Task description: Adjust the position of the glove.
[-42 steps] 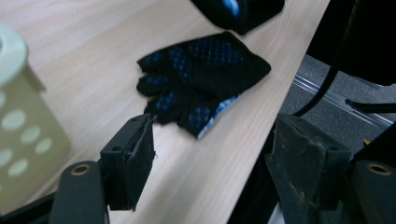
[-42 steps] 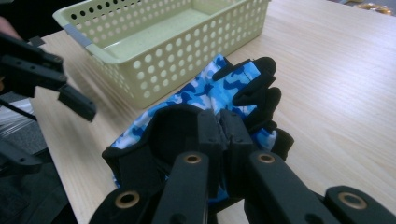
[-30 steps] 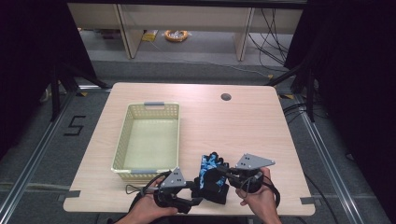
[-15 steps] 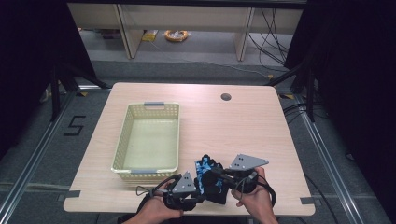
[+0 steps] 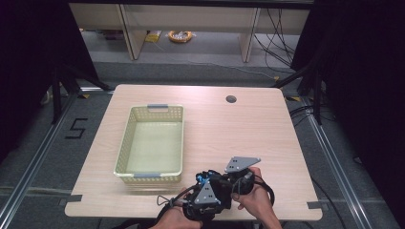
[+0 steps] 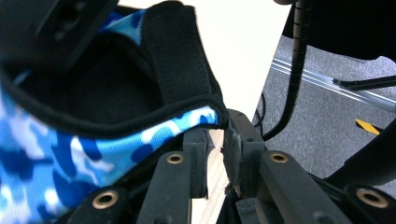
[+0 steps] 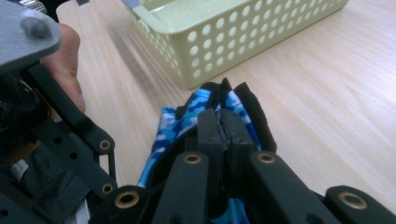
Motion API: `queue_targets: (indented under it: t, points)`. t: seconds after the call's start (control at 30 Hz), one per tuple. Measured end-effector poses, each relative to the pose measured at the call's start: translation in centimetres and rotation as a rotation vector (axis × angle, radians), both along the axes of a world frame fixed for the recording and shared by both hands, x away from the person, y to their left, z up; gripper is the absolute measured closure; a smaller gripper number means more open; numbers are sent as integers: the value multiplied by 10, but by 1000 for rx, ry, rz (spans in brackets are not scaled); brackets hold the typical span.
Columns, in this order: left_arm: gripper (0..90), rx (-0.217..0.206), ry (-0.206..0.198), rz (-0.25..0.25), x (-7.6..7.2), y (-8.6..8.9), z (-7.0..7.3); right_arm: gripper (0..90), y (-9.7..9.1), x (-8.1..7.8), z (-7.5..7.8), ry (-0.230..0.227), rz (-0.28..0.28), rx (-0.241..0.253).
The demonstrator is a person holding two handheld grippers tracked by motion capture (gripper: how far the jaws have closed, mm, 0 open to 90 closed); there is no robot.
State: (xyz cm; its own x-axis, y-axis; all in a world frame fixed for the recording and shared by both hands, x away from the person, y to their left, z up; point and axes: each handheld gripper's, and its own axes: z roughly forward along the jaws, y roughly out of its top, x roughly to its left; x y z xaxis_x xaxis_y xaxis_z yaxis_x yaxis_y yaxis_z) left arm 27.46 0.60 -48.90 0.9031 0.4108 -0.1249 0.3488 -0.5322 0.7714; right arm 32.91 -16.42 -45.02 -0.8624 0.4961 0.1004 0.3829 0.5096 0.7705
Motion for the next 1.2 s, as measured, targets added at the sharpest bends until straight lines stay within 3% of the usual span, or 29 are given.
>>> queue_targets:
  t: [0.03,0.1,0.17,0.47,0.77,0.83,0.97,1.0,1.1,1.13,1.2]
  points:
    - [795,-6,6,-4,-1,-1,-1,885,1,-1,-2,10,-16,-4]
    - [795,8,8,3,0,0,-3,885,3,0,-5,21,-8,-14]
    - [795,-8,27,8,-1,-1,-7,885,2,3,-8,30,16,-19]
    - [757,-15,68,18,5,-6,-18,884,0,13,-23,86,15,-24]
    - [672,-16,84,0,3,-6,-20,850,0,18,-36,105,33,-56]
    - [653,-30,84,-28,3,-5,-19,819,-1,18,-38,94,41,-54]
    - [616,-33,96,-10,2,2,-14,770,-3,18,-37,81,34,-48]
    - [612,-23,82,-12,1,6,-11,759,-5,17,-35,86,24,-51]
    - [597,-40,84,-3,-1,18,-5,724,-9,15,-30,82,9,-26]
    - [594,-59,91,10,-3,22,-4,714,-12,13,-28,81,-4,-19]
    - [587,-49,71,20,-2,34,-1,711,-15,7,-23,91,-42,-2]
